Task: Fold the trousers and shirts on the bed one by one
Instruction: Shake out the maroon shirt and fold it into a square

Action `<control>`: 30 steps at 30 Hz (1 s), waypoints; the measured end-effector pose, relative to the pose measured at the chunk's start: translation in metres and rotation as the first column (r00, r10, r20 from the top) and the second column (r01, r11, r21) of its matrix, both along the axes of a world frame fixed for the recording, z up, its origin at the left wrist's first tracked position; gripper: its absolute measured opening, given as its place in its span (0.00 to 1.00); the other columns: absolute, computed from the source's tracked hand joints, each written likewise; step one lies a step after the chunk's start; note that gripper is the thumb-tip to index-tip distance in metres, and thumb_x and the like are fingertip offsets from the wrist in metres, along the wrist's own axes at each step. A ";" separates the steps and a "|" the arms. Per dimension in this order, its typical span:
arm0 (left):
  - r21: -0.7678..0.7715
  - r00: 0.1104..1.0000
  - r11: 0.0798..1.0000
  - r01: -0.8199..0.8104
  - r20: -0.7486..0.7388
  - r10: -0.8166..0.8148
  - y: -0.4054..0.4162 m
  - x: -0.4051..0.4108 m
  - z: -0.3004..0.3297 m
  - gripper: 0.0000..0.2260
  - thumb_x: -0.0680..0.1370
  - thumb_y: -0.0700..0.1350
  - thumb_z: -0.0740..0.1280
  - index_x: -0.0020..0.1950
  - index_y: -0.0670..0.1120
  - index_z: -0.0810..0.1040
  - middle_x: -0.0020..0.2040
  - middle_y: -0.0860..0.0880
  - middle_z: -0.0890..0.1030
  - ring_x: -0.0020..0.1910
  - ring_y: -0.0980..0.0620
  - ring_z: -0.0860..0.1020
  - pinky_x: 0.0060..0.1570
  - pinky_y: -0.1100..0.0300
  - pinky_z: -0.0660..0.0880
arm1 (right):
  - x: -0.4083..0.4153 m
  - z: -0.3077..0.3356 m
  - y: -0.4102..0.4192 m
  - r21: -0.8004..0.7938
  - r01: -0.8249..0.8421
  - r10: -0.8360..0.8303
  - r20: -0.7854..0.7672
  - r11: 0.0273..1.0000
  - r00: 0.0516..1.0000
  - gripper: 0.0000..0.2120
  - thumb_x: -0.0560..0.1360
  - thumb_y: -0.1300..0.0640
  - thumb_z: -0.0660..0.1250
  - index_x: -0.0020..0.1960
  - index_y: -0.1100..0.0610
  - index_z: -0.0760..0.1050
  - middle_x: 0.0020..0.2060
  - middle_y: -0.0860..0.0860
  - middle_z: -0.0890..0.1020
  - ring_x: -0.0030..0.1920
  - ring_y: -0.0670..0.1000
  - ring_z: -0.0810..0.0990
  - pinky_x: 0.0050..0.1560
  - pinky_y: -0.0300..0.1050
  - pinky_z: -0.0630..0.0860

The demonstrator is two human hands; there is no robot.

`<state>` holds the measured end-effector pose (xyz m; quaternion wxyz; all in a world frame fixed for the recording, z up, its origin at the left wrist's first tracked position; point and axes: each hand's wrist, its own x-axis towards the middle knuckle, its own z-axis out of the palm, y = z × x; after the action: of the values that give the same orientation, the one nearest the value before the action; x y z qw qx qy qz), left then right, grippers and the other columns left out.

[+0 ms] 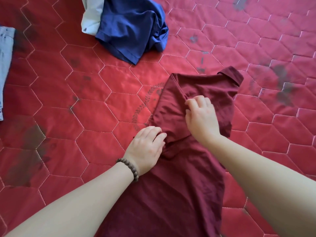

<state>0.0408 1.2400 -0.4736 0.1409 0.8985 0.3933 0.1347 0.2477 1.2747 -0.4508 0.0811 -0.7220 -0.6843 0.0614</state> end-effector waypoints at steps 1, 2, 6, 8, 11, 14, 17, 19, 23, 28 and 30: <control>0.004 0.999 1.000 -0.031 0.020 0.031 0.004 0.006 -0.001 0.15 0.75 0.39 0.59 0.56 0.37 0.80 0.55 0.39 0.80 0.55 0.39 0.79 0.57 0.47 0.76 | -0.006 -0.002 -0.001 0.049 -0.110 0.113 -0.063 0.993 0.992 0.12 0.71 0.65 0.64 0.54 0.63 0.77 0.51 0.60 0.77 0.51 0.64 0.75 0.51 0.57 0.73; 0.010 0.999 0.999 -0.046 0.021 0.045 0.008 0.013 -0.004 0.14 0.74 0.36 0.60 0.56 0.36 0.80 0.54 0.38 0.80 0.55 0.39 0.79 0.56 0.47 0.76 | -0.012 -0.006 0.000 0.044 -0.209 0.213 -0.106 0.977 0.971 0.13 0.70 0.67 0.64 0.54 0.64 0.78 0.53 0.61 0.78 0.52 0.64 0.76 0.53 0.58 0.74; -0.026 0.998 0.999 -0.035 -0.048 0.034 0.014 0.021 -0.026 0.21 0.68 0.34 0.74 0.60 0.35 0.79 0.60 0.38 0.79 0.60 0.40 0.78 0.59 0.46 0.75 | -0.032 -0.032 0.005 -0.100 -0.381 0.352 -0.225 0.919 0.908 0.20 0.73 0.70 0.62 0.64 0.66 0.74 0.64 0.62 0.75 0.66 0.61 0.72 0.68 0.55 0.69; -0.017 0.995 1.000 -0.006 -0.098 0.005 0.014 0.018 -0.035 0.21 0.74 0.42 0.68 0.66 0.37 0.75 0.66 0.39 0.75 0.66 0.42 0.74 0.65 0.47 0.70 | -0.029 -0.042 0.011 -0.104 -0.393 0.360 -0.239 0.914 0.902 0.23 0.75 0.68 0.59 0.70 0.63 0.70 0.70 0.58 0.69 0.72 0.57 0.66 0.72 0.53 0.62; -0.021 0.976 0.999 0.034 -0.214 -0.037 0.014 0.016 -0.040 0.25 0.79 0.54 0.56 0.73 0.44 0.68 0.74 0.42 0.66 0.73 0.45 0.64 0.72 0.49 0.61 | -0.008 -0.053 0.025 -0.124 -0.447 0.439 -0.087 0.886 0.894 0.25 0.79 0.57 0.55 0.76 0.53 0.62 0.75 0.51 0.62 0.76 0.51 0.59 0.75 0.53 0.54; -0.026 0.976 0.997 0.076 -0.201 -0.079 0.013 0.016 -0.045 0.24 0.80 0.56 0.55 0.76 0.53 0.62 0.77 0.45 0.59 0.77 0.45 0.56 0.74 0.49 0.55 | 0.019 -0.055 0.046 -0.225 -0.407 0.438 0.113 0.885 0.892 0.26 0.80 0.42 0.47 0.77 0.45 0.52 0.77 0.47 0.56 0.77 0.49 0.52 0.75 0.59 0.48; -0.013 0.979 0.996 0.087 -0.183 -0.088 0.012 0.013 -0.047 0.24 0.80 0.56 0.55 0.77 0.56 0.59 0.78 0.49 0.58 0.77 0.45 0.53 0.74 0.48 0.54 | 0.044 -0.056 0.062 -0.234 -0.089 0.138 0.200 0.968 0.970 0.28 0.80 0.40 0.43 0.78 0.45 0.47 0.78 0.48 0.51 0.78 0.50 0.47 0.75 0.61 0.42; -0.006 0.980 0.995 0.095 -0.173 -0.095 0.012 0.013 -0.048 0.24 0.80 0.56 0.56 0.76 0.56 0.59 0.77 0.49 0.58 0.77 0.45 0.53 0.74 0.47 0.55 | 0.047 -0.052 0.066 -0.142 0.066 -0.033 0.220 0.988 0.975 0.27 0.82 0.44 0.48 0.78 0.52 0.50 0.78 0.51 0.51 0.78 0.51 0.46 0.75 0.62 0.40; -0.013 0.982 0.995 0.100 -0.159 -0.101 0.014 0.014 -0.046 0.24 0.79 0.56 0.58 0.75 0.56 0.62 0.77 0.49 0.61 0.77 0.44 0.56 0.73 0.46 0.56 | 0.003 -0.044 0.059 0.091 -0.241 0.240 0.016 0.966 0.971 0.26 0.80 0.52 0.56 0.76 0.57 0.60 0.76 0.54 0.59 0.77 0.53 0.54 0.75 0.58 0.48; -0.029 0.982 0.995 0.096 -0.159 -0.099 0.014 0.015 -0.045 0.25 0.77 0.55 0.59 0.75 0.56 0.64 0.76 0.49 0.63 0.76 0.45 0.57 0.73 0.47 0.57 | -0.011 -0.052 0.065 -0.139 -0.406 0.417 0.061 0.903 0.907 0.25 0.82 0.47 0.51 0.77 0.48 0.55 0.78 0.49 0.54 0.77 0.50 0.50 0.76 0.58 0.44; -0.013 0.984 0.995 0.097 -0.151 -0.098 0.014 0.014 -0.046 0.25 0.78 0.55 0.60 0.75 0.55 0.64 0.76 0.49 0.61 0.76 0.45 0.56 0.73 0.47 0.57 | 0.005 -0.048 0.077 -0.079 -0.139 0.142 0.036 0.987 0.989 0.25 0.82 0.49 0.54 0.77 0.50 0.56 0.77 0.52 0.55 0.77 0.52 0.51 0.75 0.58 0.45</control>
<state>0.0549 1.2538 -0.5197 0.1194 0.9240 0.3588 0.0578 0.2530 1.3514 -0.4986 0.0347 -0.6756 -0.7323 0.0780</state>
